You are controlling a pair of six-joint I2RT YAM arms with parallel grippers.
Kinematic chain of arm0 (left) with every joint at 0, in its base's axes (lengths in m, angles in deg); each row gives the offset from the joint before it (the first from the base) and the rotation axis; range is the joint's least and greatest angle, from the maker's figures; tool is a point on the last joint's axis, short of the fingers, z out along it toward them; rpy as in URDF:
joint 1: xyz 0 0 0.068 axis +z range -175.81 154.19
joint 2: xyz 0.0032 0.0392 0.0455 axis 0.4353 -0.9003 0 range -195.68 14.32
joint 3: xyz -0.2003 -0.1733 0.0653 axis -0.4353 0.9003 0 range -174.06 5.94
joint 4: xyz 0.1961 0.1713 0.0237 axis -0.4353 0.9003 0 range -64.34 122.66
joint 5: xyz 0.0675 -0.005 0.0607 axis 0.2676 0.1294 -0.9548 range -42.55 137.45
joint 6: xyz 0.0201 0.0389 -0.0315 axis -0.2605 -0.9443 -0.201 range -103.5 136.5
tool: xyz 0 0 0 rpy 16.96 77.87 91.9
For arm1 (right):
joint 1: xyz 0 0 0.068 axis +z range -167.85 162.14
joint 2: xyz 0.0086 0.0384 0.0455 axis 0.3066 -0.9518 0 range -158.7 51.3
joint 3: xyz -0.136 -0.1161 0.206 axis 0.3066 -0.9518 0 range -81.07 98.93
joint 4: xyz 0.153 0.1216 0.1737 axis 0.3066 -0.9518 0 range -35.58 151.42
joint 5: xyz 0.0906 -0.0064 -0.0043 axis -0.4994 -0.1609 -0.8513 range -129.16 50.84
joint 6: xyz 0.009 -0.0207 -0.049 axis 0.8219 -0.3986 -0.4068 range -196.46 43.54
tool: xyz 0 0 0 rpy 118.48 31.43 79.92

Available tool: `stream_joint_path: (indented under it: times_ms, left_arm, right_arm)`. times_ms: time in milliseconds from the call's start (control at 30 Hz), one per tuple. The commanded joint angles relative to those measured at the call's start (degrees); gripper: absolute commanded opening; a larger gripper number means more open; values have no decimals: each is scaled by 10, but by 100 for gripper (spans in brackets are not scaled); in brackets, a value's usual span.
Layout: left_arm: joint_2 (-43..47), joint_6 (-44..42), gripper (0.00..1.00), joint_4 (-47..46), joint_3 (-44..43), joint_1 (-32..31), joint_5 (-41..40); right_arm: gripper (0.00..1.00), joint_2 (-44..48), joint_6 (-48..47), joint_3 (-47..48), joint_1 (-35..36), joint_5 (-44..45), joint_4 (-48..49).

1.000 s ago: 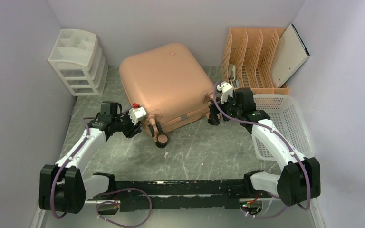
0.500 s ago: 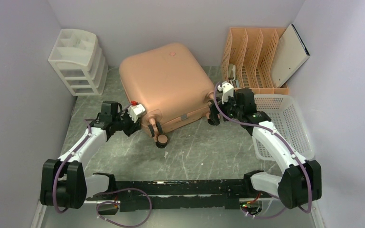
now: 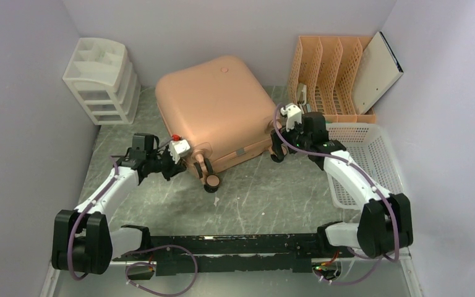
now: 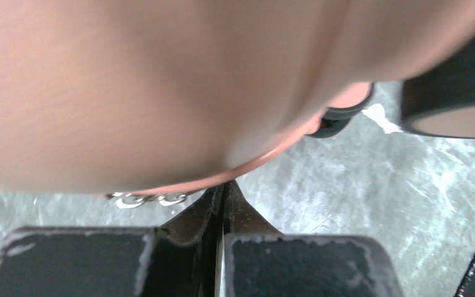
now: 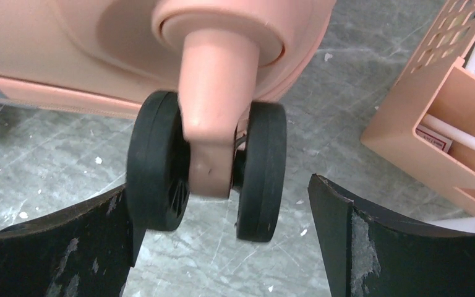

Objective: Open, take out, and arrange the luggage
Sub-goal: Adjust the luggage at the center of the board.

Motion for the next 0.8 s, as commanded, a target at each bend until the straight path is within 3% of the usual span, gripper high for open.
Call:
stream_joint_path:
  times_ms: [0,233,467,667,767]
  left_arm:
    - [26,-62,5,45,-14,-18,97]
    - [16,-164,5,170,-41,-62,124]
    - [25,-201,5,236,-59,-99,123]
    - [62,-229,5,279,-67,-99,114]
    - [73,-201,5,272,-84,-100,100]
  right_arm:
    - [99,-37,7,56,2,6,44]
    - [98,-128,12,153,2,-34,42]
    - [98,-211,15,246,2,-48,25]
    - [98,-222,14,252,2,-16,28]
    - [99,-200,6,245,0,6,16]
